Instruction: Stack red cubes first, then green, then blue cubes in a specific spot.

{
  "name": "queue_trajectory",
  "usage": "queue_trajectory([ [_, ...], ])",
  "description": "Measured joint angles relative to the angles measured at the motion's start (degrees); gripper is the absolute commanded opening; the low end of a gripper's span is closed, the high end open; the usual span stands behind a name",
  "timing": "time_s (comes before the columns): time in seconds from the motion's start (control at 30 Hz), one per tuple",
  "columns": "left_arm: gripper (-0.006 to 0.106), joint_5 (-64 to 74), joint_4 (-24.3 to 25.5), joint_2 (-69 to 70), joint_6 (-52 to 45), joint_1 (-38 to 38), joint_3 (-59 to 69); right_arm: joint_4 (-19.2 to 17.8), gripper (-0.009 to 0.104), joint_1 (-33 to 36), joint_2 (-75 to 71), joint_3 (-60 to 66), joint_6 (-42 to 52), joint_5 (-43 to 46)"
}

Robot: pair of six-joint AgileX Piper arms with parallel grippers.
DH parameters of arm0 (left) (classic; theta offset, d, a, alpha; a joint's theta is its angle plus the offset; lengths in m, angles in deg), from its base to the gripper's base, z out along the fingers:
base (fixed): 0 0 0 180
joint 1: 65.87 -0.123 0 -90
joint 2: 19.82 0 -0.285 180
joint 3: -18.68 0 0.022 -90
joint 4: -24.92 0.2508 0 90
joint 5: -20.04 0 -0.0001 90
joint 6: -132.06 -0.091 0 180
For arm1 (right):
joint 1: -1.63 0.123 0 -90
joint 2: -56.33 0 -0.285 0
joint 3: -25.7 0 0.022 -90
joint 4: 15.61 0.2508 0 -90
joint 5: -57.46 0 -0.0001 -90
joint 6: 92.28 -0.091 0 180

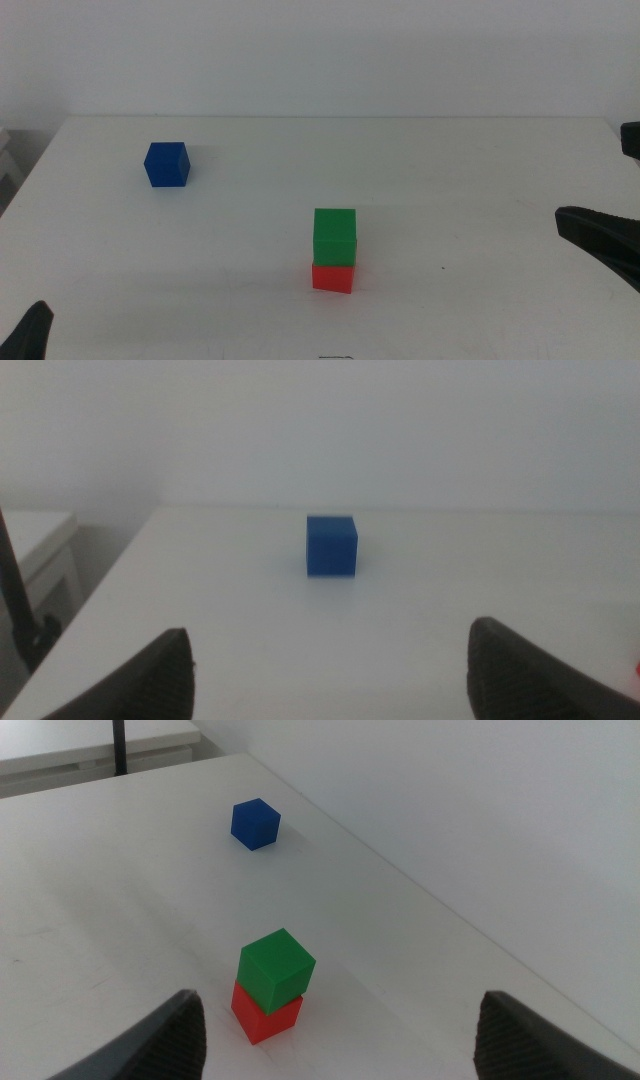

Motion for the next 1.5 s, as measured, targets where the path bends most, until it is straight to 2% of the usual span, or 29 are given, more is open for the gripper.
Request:
queue_trajectory([
  [0.23,0.094,9.1,0.0,-15.4,0.0,0.0,-13.5,0.0,0.075,0.0,0.0,0.0,0.0,0.0],
  [0.27,0.094,14.7,0.0,-21.9,0.0,0.0,-20.4,0.0,0.075,0.0,0.0,0.0,0.0,0.0],
  [0.43,0.094,30.9,0.0,-36.0,0.0,0.0,-37.1,0.0,0.075,0.0,0.0,0.0,0.0,0.0],
  [0.67,0.094,48.5,0.0,-52.3,0.0,0.0,-53.7,0.0,0.075,0.0,0.0,0.0,0.0,0.0],
  [1.0,0.094,53.5,-0.8,-70.5,0.0,0.0,-68.2,0.0,0.075,0.0,0.0,0.0,0.0,0.0],
  [1.5,0.094,62.9,-1.1,-100.4,-1.5,0.0,-97.8,0.0,0.075,0.0,0.0,0.0,0.0,0.0],
])
